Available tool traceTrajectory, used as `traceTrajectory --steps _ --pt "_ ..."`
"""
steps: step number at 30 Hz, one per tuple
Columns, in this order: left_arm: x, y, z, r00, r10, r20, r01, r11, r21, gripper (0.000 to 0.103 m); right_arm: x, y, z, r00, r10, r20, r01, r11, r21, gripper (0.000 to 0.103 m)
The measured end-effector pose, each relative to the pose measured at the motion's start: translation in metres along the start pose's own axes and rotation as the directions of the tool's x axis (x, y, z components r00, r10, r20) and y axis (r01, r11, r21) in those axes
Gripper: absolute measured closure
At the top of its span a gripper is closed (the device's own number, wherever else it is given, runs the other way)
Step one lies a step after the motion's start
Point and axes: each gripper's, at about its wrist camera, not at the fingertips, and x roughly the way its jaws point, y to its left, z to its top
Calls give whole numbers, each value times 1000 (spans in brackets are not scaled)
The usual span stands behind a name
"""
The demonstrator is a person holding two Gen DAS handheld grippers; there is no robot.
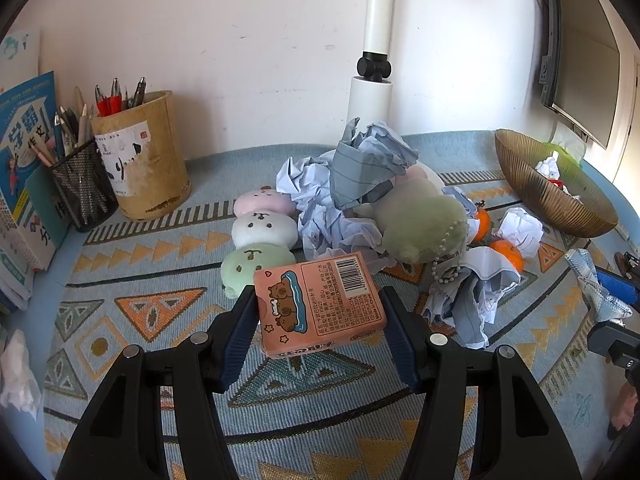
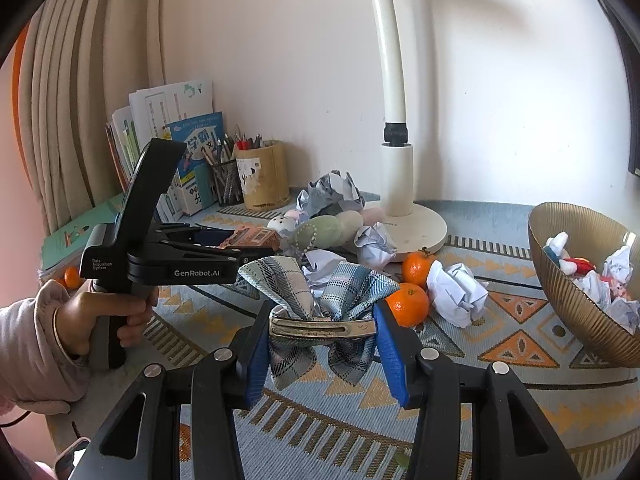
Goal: Organize objects
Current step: 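Carry the bow and pink box over the woven bowl and release both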
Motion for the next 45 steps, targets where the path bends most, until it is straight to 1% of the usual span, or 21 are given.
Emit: traceTrajectory --steps 5,7,10,12,17,21,24,26,30,33,35,39,41,42,43,44,45 --pt "-2 1 0 1000 11 7 -11 1000 -11 45 0 0 0 1000 -6 1 6 1000 4 56" --pt "-5 2 0 999 22 24 -22 1000 -22 45 0 -1 0 1000 -8 -3 8 1000 12 56" --pt "-14 5 3 998 15 58 -13 999 -50 45 -1 -6 2 1000 -2 -10 2 1000 30 56" --pt "-19 2 13 998 6 57 -3 999 -53 45 -7 -9 8 1000 -28 -4 28 999 26 56" --pt "-28 -24 47 995 -12 102 12 1000 0 45 -19 -36 29 995 -100 -12 101 993 63 56" --pt "-25 -60 80 991 -62 121 60 998 23 45 -27 -63 44 989 -145 -14 146 986 86 56" --pt "-20 -91 101 985 -115 131 109 993 52 45 -40 -94 63 982 -189 4 188 976 111 56" --pt "-12 -120 118 980 -151 128 142 987 80 45 -52 -124 80 973 -229 23 223 965 140 56" --pt "3 -173 145 969 -212 128 193 971 144 45 -67 -180 109 962 -269 35 258 947 191 56" --pt "17 -206 154 963 -249 108 227 957 179 45 -65 -213 124 957 -291 17 281 938 202 56" --pt "30 -227 155 958 -274 78 254 946 199 45 -58 -231 130 952 -307 -5 301 931 207 56" --pt "51 -258 154 953 -303 33 289 933 217 45 -46 -256 129 948 -316 -37 316 921 230 56" --pt "61 -269 152 948 -317 16 306 927 217 44 -39 -269 126 947 -315 -56 319 913 254 35" --pt "67 -277 151 945 -326 -3 318 921 224 35 -34 -273 125 946 -316 -72 324 909 263 7" --pt "72 -281 150 943 -333 -29 330 916 228 23 -28 -279 122 944 -313 -104 330 904 272 0" --pt "78 -286 148 936 -342 -80 351 908 229 2 -21 -284 119 937 -318 -146 347 897 275 0" --pt "81 -290 147 927 -358 -111 375 899 229 0 -20 -285 118 929 -335 -158 368 889 273 0"
